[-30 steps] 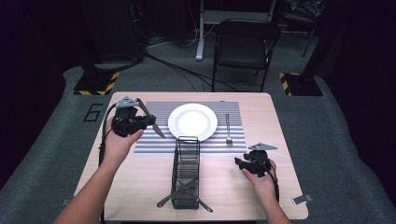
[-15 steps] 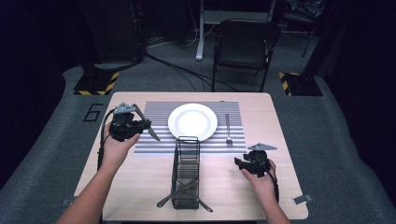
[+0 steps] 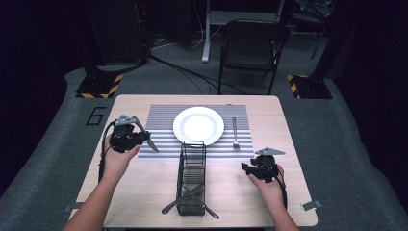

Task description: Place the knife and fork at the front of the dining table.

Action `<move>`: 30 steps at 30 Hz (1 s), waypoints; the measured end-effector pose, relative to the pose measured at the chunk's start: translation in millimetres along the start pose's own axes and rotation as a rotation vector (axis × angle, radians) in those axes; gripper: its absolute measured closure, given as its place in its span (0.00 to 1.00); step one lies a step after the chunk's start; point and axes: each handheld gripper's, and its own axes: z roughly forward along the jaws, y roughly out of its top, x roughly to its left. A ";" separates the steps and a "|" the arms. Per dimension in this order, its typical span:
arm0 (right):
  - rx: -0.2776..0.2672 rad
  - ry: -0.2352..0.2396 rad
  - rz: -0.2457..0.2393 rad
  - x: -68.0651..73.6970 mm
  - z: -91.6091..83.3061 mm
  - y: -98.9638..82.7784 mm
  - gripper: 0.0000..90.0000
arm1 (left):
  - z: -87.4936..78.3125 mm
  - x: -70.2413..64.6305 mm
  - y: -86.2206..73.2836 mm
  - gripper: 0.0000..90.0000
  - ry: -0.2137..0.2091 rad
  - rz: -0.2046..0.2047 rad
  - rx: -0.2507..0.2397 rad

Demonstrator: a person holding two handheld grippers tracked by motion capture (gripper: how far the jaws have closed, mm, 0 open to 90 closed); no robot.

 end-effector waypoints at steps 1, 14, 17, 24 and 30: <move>0.000 0.001 0.002 0.2 0.1 0.0 0.57 | 0.4 1.0 -1.1 0.92 0.004 -0.001 0.004; 0.000 -0.001 0.001 0.5 0.3 0.1 0.57 | 7.7 9.1 -11.0 0.91 0.023 -0.020 0.033; 0.001 0.000 0.002 0.4 0.2 0.2 0.57 | 9.8 10.0 -10.2 0.91 0.022 -0.032 0.024; 0.000 0.002 0.007 0.3 0.4 0.2 0.57 | 17.0 12.6 -6.2 0.91 0.028 -0.042 0.007; 0.000 0.002 0.005 0.1 0.6 0.1 0.57 | 24.7 12.0 -2.9 0.91 0.027 -0.056 -0.012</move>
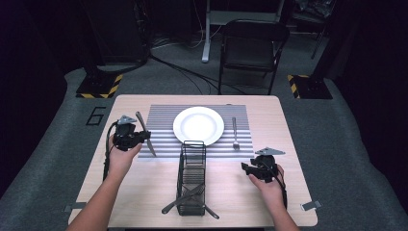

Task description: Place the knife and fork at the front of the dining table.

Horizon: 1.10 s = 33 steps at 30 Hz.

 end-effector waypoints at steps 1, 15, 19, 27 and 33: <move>0.000 0.000 0.000 -0.1 0.0 0.0 0.57 | 1.2 -0.2 0.8 0.91 0.000 0.001 0.001; 0.000 -0.002 -0.002 -2.1 -0.4 -0.2 0.57 | 20.2 2.6 6.3 0.91 0.014 -0.019 -0.039; -0.001 0.000 0.001 -2.0 -0.3 -0.3 0.57 | 23.8 2.9 6.1 0.91 0.018 -0.025 -0.050; 0.001 0.001 0.005 -2.0 0.2 -0.5 0.57 | 30.6 7.8 3.6 0.91 0.022 -0.059 -0.089; 0.005 0.001 0.000 -3.3 0.3 -0.7 0.57 | 35.9 10.3 3.4 0.91 0.022 -0.080 -0.100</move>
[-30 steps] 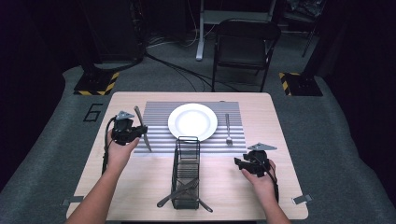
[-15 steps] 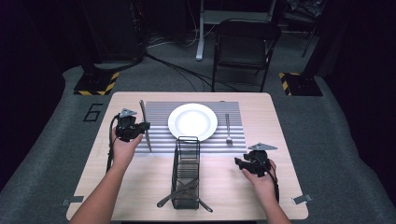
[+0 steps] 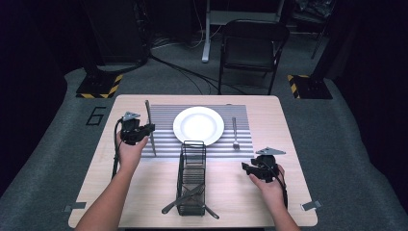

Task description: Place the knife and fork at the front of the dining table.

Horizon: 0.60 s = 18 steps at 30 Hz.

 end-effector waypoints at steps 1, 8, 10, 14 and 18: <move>-0.002 0.000 -0.002 -0.4 0.1 0.0 0.57 | 0.5 0.4 0.2 0.91 0.002 0.000 0.004; -0.004 0.003 0.002 -0.2 0.4 0.0 0.57 | 7.9 1.4 -1.3 0.91 0.014 -0.036 -0.017; -0.008 0.005 0.001 -0.6 0.2 0.4 0.57 | 10.3 1.2 -1.0 0.92 0.018 -0.040 -0.014; -0.007 0.005 0.006 -1.4 0.2 0.5 0.57 | 15.8 1.5 -2.1 0.92 0.025 -0.055 -0.024; -0.006 0.008 0.003 -2.0 0.4 0.4 0.57 | 22.2 0.0 -4.8 0.92 0.045 -0.051 -0.004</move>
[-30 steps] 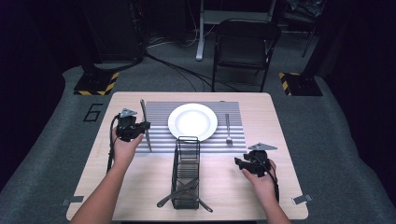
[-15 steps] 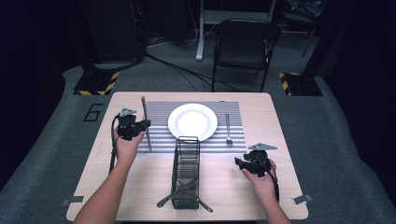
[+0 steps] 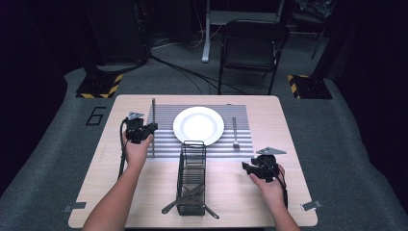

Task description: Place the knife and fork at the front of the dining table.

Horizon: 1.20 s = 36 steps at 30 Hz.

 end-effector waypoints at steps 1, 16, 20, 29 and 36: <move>0.000 0.000 0.000 0.0 0.0 0.0 0.57 | 1.9 -0.2 -0.5 0.92 0.004 -0.003 0.001; -0.003 0.005 0.008 -0.6 -0.2 0.6 0.57 | 20.9 -8.0 1.1 0.92 0.037 -0.016 0.042; -0.007 0.004 0.006 -0.5 -0.6 1.1 0.57 | 25.1 -9.3 0.4 0.92 0.045 -0.025 0.048; -0.010 0.004 0.005 -1.5 -0.8 1.4 0.57 | 36.6 -8.0 -0.3 0.92 0.068 -0.066 0.073; -0.010 0.006 0.003 -0.9 0.2 1.8 0.57 | 47.7 -10.1 5.4 0.92 0.083 -0.079 0.085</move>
